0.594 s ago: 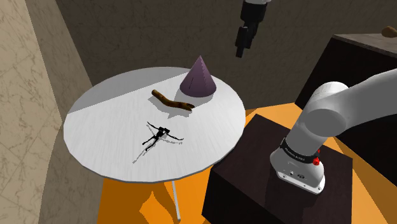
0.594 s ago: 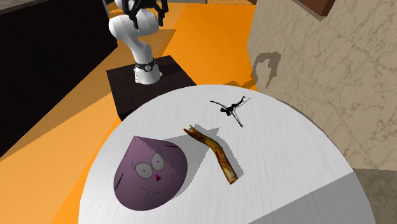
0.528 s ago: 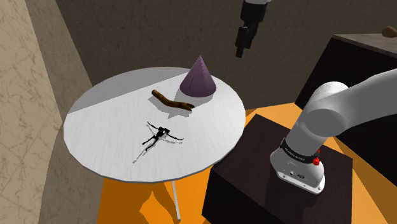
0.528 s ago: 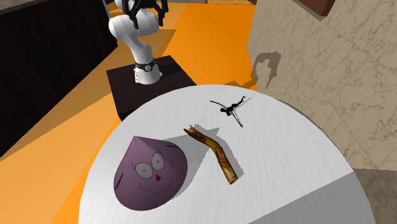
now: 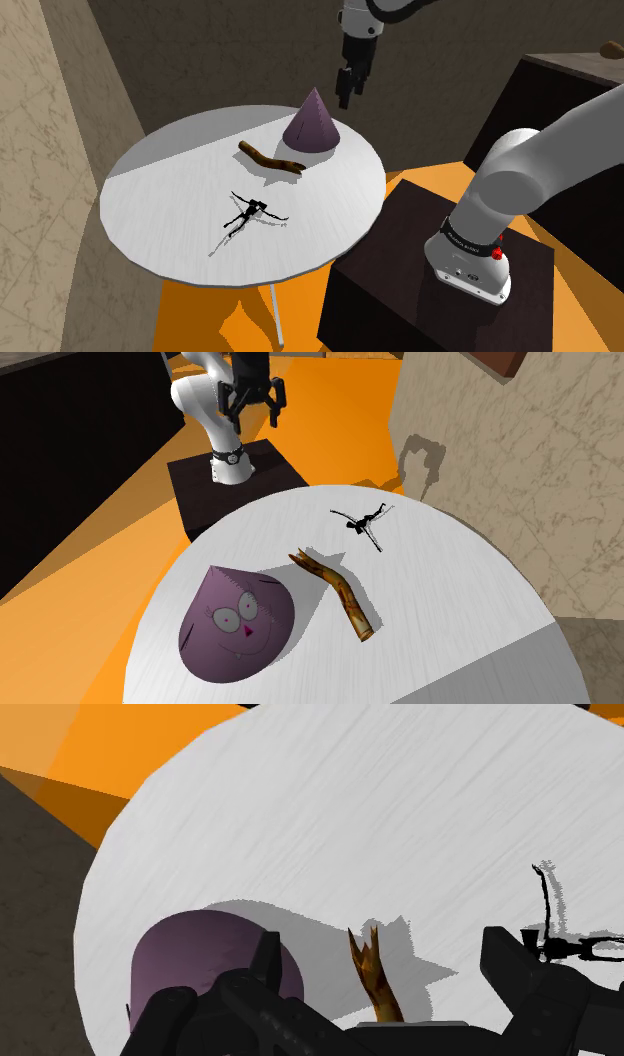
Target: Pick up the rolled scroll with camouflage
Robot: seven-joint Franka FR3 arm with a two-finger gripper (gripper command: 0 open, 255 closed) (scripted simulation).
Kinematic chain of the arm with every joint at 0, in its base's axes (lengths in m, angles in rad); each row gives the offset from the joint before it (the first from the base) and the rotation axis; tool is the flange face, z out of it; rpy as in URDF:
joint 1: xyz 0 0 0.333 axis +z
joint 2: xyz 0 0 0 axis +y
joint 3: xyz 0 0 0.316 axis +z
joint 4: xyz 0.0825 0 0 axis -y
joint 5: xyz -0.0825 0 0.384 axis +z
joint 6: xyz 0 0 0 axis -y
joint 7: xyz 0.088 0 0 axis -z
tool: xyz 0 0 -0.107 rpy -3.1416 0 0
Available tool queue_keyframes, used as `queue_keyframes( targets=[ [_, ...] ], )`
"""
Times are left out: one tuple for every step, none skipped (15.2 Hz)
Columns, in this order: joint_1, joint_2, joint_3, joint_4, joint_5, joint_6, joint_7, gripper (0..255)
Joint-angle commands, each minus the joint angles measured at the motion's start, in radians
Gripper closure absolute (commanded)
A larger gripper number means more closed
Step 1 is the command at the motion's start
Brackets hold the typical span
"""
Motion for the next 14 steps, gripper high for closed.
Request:
queue_keyframes(
  targets=[
    [-0.002, 0.066, 0.011, 0.006, -0.005, 0.060, 0.017, 0],
    [-0.003, 0.101, 0.017, 0.012, -0.008, 0.087, 0.026, 0],
    [-0.004, 0.137, 0.023, 0.021, -0.012, 0.114, 0.036, 0],
    [-0.006, 0.174, 0.029, 0.030, -0.017, 0.139, 0.046, 0],
    [-0.007, 0.211, 0.035, 0.041, -0.023, 0.164, 0.056, 0],
    [-0.009, 0.249, 0.041, 0.054, -0.029, 0.187, 0.067, 0],
    [-0.010, 0.287, 0.047, 0.068, -0.036, 0.210, 0.078, 0],
    [-0.011, 0.325, 0.052, 0.083, -0.044, 0.231, 0.089, 0],
    [-0.012, 0.364, 0.056, 0.100, -0.052, 0.252, 0.101, 0],
    [-0.013, 0.403, 0.061, 0.117, -0.062, 0.270, 0.113, 0],
    [-0.013, 0.442, 0.064, 0.137, -0.072, 0.288, 0.125, 0],
    [-0.013, 0.481, 0.068, 0.157, -0.083, 0.305, 0.137, 0],
    [-0.012, 0.521, 0.070, 0.179, -0.094, 0.320, 0.149, 0],
    [-0.011, 0.560, 0.072, 0.202, -0.106, 0.334, 0.162, 0]
  ],
)
